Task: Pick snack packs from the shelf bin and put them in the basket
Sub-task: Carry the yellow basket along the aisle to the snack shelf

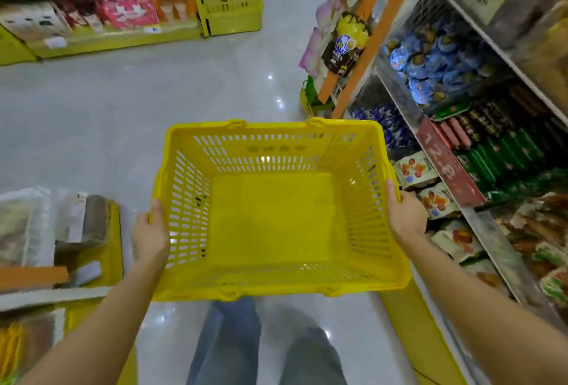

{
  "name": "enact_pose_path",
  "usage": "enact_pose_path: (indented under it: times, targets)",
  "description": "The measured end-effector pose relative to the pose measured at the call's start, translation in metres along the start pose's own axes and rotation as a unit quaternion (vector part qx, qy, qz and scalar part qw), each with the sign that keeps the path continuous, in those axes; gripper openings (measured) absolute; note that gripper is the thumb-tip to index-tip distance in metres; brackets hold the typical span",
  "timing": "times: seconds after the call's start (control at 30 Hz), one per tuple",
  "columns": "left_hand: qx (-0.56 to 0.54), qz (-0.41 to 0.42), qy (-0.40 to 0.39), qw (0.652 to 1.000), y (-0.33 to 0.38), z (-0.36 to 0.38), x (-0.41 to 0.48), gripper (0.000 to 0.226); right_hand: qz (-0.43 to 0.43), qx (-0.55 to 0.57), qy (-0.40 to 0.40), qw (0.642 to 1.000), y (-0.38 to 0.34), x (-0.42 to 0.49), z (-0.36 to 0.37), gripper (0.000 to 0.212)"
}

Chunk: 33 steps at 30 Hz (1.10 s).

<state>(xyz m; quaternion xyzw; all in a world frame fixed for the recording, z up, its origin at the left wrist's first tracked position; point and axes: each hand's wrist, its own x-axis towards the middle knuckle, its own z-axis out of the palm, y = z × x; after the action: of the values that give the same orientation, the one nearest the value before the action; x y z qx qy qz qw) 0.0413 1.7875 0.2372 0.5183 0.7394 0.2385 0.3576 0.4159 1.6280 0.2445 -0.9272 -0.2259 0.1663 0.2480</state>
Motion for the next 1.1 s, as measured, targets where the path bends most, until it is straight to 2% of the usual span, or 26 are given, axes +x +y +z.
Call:
enact_pose_path:
  times: [0.07,0.23,0.4,0.57,0.9,1.1]
  targets:
    - [0.020,0.012,-0.015,1.000,0.019,0.008,0.031,0.059,0.029,0.007,0.019,0.999,-0.005,0.002,0.008,0.050]
    - [0.076,0.081,-0.066,0.992,0.075,0.047,0.096,0.057,0.140,0.009,0.051,0.989,0.004,0.005,0.026,0.069]
    - [0.120,0.145,-0.120,0.975,0.132,0.109,0.138,0.053,0.195,0.031,0.081,0.977,0.019,0.023,0.035,0.066]
    - [0.147,0.168,-0.139,0.965,0.172,0.159,0.159,0.052,0.236,0.051,0.106,0.965,0.031,0.047,0.041,0.064]
    - [0.209,0.227,-0.154,0.939,0.215,0.212,0.188,0.053,0.301,0.110,0.062,0.945,0.042,0.067,0.062,0.060]
    - [0.211,0.252,-0.182,0.927,0.221,0.244,0.211,0.055,0.331,0.106,0.124,0.929,0.037,0.074,0.082,0.063]
